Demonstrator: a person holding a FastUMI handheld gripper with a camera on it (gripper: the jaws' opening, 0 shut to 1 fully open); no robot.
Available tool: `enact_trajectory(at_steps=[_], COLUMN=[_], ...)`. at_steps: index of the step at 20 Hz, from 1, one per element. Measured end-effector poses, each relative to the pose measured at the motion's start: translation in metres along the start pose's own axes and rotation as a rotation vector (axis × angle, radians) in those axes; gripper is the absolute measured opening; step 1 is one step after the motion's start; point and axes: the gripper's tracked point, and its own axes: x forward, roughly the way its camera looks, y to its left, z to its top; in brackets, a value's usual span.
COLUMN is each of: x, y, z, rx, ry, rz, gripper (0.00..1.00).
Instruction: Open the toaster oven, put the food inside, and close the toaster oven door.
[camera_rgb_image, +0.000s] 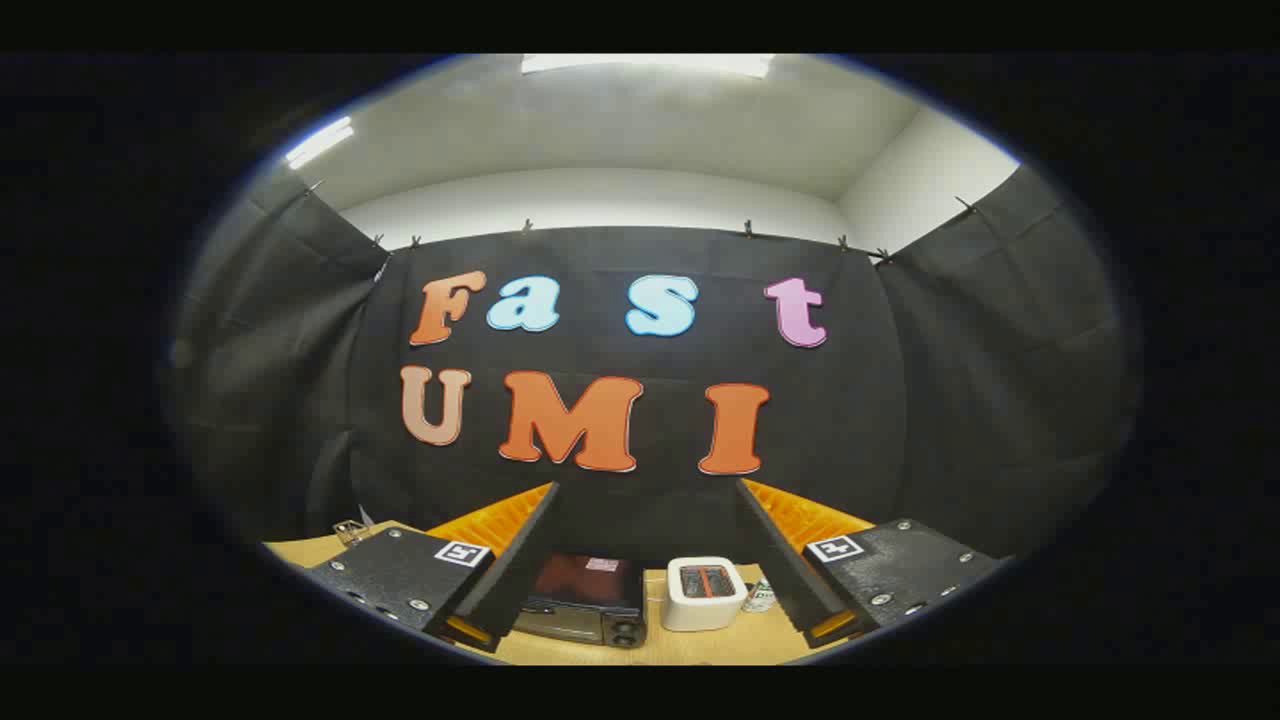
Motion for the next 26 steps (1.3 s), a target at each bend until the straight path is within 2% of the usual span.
enact_trajectory(at_steps=[19,26], x=[0.002,0.008], y=[0.0,0.014], z=[-0.011,-0.048], rx=[0.011,0.062], ry=[0.034,0.137], rz=[0.012,0.028], gripper=[0.99,0.99])
